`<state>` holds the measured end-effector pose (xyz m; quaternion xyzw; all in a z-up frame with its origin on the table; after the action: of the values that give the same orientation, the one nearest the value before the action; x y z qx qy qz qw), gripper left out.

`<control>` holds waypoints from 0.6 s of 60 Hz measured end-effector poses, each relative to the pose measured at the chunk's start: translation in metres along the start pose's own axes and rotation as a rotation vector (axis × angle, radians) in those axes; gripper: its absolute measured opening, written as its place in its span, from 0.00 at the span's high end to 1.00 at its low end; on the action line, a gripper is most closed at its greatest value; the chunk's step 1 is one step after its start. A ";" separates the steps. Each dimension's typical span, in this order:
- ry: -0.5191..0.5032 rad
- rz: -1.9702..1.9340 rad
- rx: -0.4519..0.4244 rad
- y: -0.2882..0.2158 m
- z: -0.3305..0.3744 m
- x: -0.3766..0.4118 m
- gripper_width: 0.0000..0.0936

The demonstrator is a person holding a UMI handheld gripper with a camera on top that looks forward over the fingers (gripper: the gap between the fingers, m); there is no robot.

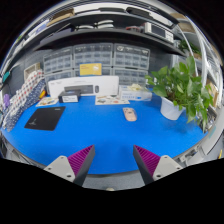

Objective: Arrange mouse

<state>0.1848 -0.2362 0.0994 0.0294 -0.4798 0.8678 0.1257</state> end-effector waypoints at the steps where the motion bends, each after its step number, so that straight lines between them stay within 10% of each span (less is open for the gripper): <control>1: 0.007 0.000 0.004 -0.001 -0.006 -0.005 0.10; 36: 0.019 -0.006 0.082 -0.108 -0.233 -0.066 0.12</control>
<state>0.2915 0.0015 0.0516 0.0279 -0.4427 0.8866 0.1314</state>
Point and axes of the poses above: the point between the fingertips, and its own axes, seen from behind it with the camera up: x to the left, y down, z backward, against the way the camera looks, the point moved 9 cm from there along z, backward, against the way the camera looks, and after that the axes turned 13 degrees about -z, right-handed, at the moved point
